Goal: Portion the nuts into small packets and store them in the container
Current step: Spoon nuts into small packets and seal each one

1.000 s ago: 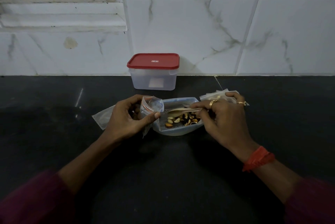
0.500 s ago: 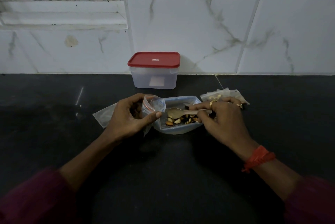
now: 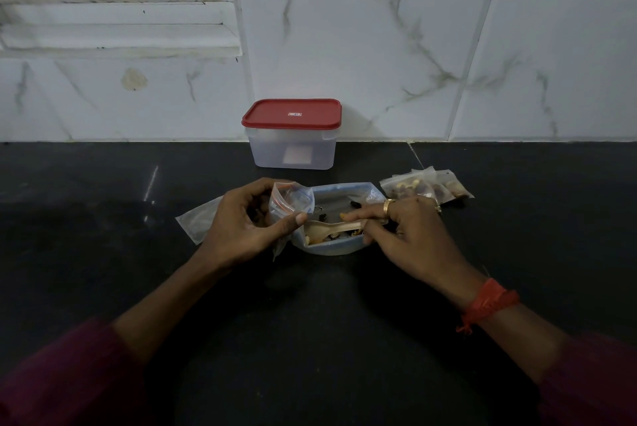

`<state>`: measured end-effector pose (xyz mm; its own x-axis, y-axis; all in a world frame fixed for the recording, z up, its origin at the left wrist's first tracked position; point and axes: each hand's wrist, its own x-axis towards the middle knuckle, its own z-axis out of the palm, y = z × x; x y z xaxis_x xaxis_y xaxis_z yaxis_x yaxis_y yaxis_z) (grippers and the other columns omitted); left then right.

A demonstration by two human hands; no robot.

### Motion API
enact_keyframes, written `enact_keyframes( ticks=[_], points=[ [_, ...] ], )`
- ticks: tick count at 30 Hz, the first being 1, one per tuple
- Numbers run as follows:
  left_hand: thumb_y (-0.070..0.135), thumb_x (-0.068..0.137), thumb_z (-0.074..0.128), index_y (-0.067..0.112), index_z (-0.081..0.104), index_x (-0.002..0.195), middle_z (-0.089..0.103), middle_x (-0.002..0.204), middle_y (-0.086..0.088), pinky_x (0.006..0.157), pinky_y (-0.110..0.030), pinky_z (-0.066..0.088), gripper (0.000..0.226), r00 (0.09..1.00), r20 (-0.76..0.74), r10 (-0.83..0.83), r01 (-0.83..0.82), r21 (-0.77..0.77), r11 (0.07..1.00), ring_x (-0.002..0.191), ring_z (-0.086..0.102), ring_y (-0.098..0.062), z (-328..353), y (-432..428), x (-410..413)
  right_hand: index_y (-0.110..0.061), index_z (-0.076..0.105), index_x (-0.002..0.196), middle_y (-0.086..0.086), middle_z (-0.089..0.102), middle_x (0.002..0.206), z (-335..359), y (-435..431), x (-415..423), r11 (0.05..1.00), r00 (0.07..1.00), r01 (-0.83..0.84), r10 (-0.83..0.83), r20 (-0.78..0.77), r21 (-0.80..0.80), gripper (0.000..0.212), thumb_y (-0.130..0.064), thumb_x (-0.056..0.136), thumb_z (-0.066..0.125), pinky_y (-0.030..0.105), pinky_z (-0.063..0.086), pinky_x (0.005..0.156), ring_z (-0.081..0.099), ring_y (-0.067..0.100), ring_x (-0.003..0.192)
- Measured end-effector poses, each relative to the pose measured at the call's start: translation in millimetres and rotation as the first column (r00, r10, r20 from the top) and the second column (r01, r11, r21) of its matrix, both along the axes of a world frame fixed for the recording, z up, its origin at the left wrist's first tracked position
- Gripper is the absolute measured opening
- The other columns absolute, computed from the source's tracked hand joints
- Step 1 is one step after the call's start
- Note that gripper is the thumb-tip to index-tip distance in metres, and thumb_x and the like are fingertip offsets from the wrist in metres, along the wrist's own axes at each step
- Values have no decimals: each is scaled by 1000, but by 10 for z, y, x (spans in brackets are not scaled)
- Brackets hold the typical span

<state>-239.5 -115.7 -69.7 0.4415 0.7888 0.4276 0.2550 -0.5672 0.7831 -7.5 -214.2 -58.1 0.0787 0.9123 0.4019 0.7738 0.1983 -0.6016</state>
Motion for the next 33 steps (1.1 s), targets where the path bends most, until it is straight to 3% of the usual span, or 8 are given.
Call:
enact_keyframes(
  ticks=[6,8,10,12,16,22,29,33],
  points=[
    [49,74,79,25,67,121,72,111,14,86,-34,60,54,1000,4,-4,4,8,1000,104,69,-7,8,-5,1,-41,74,102,-21,70,67,-9,-7,-51,999,999,-34,33,-43,-7,24,-28,91,58,50,47,99,67,3,64],
    [45,76,83,23,67,121,73,110,13,86,-35,60,52,1000,8,1,-1,10,1000,103,69,-7,11,-11,6,-38,75,104,-19,71,68,-20,-7,-52,999,998,-48,47,-42,-18,24,-21,94,61,41,50,94,67,4,63],
    [40,77,82,21,67,121,73,109,12,86,-37,61,49,1000,10,2,-2,6,1000,102,69,-8,11,-15,11,-36,76,100,-15,72,68,4,-17,-60,998,997,-46,43,-65,-41,25,-16,95,61,25,51,73,63,5,56],
    [43,77,82,23,67,121,73,109,12,85,-37,61,50,1000,4,1,-1,8,1000,101,70,-8,13,-16,9,-41,75,80,-8,75,71,43,-36,-75,996,992,-37,28,-126,-76,37,-11,95,59,13,43,56,61,5,54],
    [53,73,75,24,67,121,72,111,13,85,-34,61,58,1000,6,-8,8,4,1000,103,69,-7,19,-17,6,-43,66,46,-4,78,83,83,-48,-71,986,962,-8,-38,-269,-166,59,-10,94,54,17,44,65,67,1,73],
    [54,72,75,23,67,122,73,111,14,85,-32,61,59,1000,6,-19,19,-5,1000,103,69,-6,14,-10,-4,-6,77,73,-10,73,67,98,-52,-15,970,868,54,-163,-469,-238,32,-10,93,52,19,37,68,56,-13,57],
    [44,77,82,22,67,121,73,110,12,83,-34,61,51,1000,2,-20,20,-4,1000,102,69,-6,24,-23,9,-8,79,81,-9,70,64,134,-27,92,962,813,144,-250,-526,-233,29,-14,91,53,29,41,72,56,0,64],
    [47,73,83,23,67,121,73,110,11,81,-41,62,56,1000,-5,-18,18,0,1000,101,70,-9,17,-23,0,-11,77,79,-13,72,71,158,-47,62,980,821,201,-172,-545,-7,29,-8,94,52,30,43,71,57,5,64]
  ],
)
